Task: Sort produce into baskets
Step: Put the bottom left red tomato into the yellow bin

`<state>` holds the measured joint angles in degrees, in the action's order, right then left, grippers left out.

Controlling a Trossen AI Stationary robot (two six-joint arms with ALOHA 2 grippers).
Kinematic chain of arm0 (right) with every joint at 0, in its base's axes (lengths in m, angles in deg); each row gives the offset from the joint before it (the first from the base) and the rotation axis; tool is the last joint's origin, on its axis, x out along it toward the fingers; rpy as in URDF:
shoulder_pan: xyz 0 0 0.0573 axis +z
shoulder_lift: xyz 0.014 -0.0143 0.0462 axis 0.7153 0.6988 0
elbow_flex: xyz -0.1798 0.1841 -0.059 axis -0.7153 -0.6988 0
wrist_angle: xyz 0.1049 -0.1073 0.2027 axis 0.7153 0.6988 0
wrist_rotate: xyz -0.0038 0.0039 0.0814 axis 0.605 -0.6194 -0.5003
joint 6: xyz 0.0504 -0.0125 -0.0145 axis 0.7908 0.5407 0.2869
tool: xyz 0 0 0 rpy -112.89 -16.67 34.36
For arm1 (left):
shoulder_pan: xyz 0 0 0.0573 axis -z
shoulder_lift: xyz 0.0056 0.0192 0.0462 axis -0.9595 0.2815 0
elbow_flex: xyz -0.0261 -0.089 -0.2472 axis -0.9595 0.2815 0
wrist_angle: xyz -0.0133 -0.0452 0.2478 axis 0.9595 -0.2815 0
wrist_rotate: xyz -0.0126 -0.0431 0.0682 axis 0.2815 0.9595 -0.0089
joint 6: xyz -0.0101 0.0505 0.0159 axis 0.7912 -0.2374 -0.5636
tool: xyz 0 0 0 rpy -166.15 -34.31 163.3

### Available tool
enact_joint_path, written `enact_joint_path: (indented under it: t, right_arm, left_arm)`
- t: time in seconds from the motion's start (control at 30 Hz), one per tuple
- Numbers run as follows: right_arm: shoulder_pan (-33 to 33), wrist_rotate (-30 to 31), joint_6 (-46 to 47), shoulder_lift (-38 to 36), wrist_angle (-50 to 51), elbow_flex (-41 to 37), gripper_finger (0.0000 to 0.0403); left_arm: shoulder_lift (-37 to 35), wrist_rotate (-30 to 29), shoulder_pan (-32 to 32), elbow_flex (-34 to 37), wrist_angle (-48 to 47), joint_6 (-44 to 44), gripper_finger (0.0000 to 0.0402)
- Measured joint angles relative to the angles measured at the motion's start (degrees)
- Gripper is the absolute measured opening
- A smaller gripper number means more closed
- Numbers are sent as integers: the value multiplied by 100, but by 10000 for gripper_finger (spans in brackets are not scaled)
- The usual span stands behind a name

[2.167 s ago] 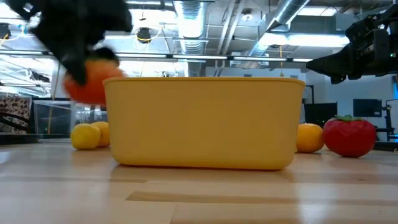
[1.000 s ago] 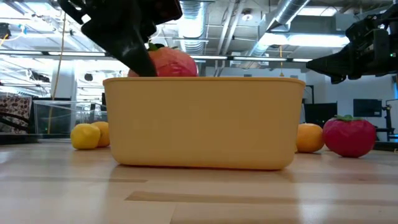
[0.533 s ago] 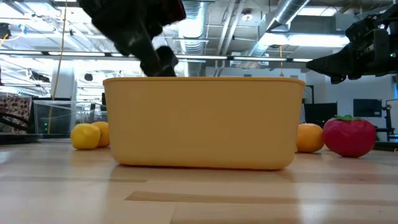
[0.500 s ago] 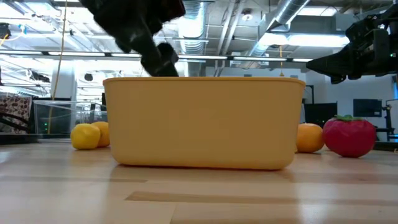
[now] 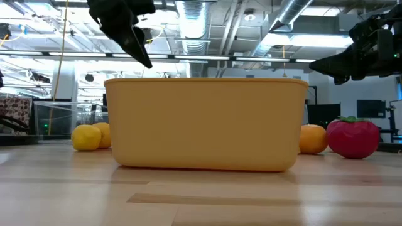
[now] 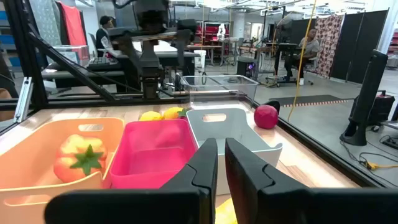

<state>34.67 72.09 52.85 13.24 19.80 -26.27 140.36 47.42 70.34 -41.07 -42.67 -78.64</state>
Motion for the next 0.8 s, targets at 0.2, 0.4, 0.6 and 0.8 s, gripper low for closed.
enact_joint_path:
  t: [0.2,0.4,0.6,0.8]
  right_arm:
    - [0,0,0,0,0,0,61]
    - [0,-1,0,1,1,-2,61]
    - [0,2,0,0,2,0,61]
    - [0,0,0,1,0,-2,61]
  left_arm:
    - [377,84,-683,2,-476,-324,391]
    - [1006,337,-1111,4,-533,-699,391]
    - [1623,445,-1323,4,-592,-752,391]
    - [1990,407,-1364,4,-583,-860,391]
